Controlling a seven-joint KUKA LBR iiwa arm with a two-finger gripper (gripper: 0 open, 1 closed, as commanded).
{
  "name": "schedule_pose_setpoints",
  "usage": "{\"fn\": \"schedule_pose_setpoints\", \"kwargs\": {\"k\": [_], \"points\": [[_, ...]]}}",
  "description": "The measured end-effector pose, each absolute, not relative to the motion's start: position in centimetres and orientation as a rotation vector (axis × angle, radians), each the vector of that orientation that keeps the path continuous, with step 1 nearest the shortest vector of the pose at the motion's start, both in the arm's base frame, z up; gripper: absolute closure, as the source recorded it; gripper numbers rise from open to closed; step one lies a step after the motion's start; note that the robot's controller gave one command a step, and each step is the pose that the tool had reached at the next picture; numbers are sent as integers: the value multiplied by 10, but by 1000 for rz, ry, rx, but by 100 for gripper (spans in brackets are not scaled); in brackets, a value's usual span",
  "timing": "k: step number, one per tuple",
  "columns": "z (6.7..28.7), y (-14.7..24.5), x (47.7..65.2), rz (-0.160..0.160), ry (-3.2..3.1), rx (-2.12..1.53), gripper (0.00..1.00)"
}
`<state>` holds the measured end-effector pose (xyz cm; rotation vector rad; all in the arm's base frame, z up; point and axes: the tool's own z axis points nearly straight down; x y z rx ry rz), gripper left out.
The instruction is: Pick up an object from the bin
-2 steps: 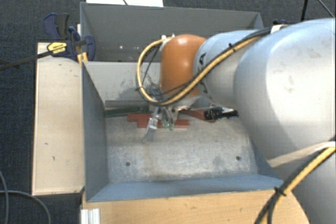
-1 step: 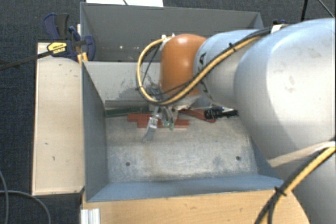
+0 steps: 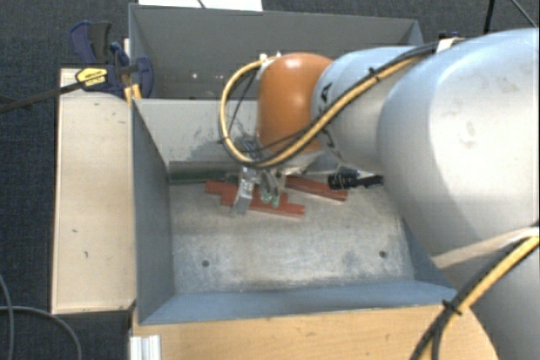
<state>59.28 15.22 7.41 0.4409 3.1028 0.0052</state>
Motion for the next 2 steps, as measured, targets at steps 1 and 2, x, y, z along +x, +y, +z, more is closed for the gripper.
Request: {"fn": "schedule_pose_setpoints", "kwargs": {"k": [1,2], "points": [[155,152,595,6,3102,433,100],[173,153,597,4,3107,425,100]]}}
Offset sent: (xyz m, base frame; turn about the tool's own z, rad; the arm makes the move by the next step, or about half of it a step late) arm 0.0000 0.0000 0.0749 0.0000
